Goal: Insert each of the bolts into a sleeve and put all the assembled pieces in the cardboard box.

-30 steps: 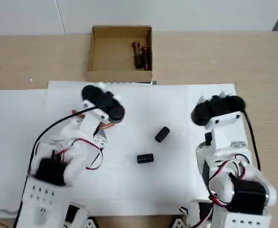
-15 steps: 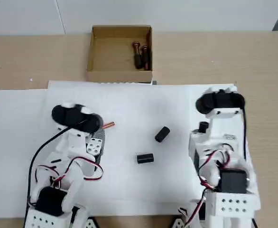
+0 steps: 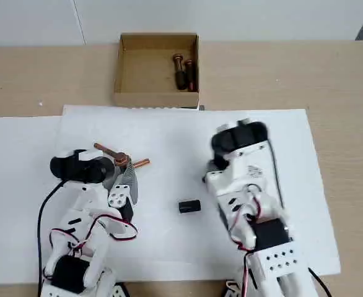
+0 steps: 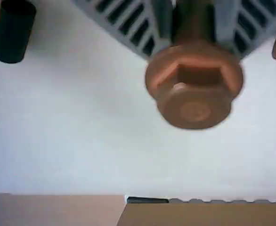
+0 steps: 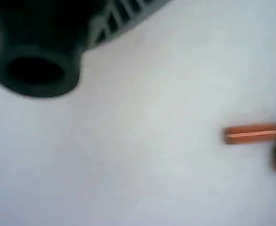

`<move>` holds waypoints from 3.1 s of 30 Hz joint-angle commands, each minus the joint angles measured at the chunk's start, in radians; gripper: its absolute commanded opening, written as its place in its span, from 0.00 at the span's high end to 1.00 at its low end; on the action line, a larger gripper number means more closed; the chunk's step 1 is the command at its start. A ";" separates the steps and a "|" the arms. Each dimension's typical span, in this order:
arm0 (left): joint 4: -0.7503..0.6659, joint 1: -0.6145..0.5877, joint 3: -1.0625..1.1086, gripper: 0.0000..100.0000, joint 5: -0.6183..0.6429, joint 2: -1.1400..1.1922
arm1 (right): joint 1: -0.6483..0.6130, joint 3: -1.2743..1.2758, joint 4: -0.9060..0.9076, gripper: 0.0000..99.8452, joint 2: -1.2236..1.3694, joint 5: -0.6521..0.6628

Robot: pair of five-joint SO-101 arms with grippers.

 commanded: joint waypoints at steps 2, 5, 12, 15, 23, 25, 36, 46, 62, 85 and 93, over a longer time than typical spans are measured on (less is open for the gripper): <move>-0.077 0.003 -0.001 0.99 0.075 -0.017 | -0.088 0.054 -0.131 1.00 -0.008 -0.003; -0.120 0.006 -0.001 0.99 0.172 -0.017 | -0.137 0.089 -0.177 1.00 -0.008 -0.003; -0.232 0.005 0.047 0.99 0.269 -0.017 | -0.219 0.166 -0.315 1.00 -0.008 0.041; -0.270 0.008 0.053 0.99 0.316 -0.017 | -0.240 0.193 -0.381 1.00 -0.008 0.123; -0.330 0.011 0.053 0.99 0.402 -0.017 | -0.308 0.203 -0.418 1.00 -0.008 0.249; -0.348 0.011 0.053 0.99 0.410 -0.017 | -0.328 0.203 -0.418 1.00 -0.008 0.267; -0.365 0.055 0.054 0.99 0.451 -0.017 | -0.361 0.203 -0.420 1.00 -0.008 0.292; -0.371 0.087 0.117 0.99 0.453 -0.017 | -0.363 0.203 -0.420 1.00 -0.008 0.293; -0.388 0.086 0.125 0.99 0.450 -0.017 | -0.397 0.196 -0.421 1.00 -0.008 0.354; -0.167 0.262 0.170 0.97 0.370 -0.017 | -0.397 0.203 -0.479 1.00 -0.007 0.356; -0.169 0.207 0.165 0.77 0.315 -0.017 | -0.397 0.204 -0.475 1.00 -0.007 0.356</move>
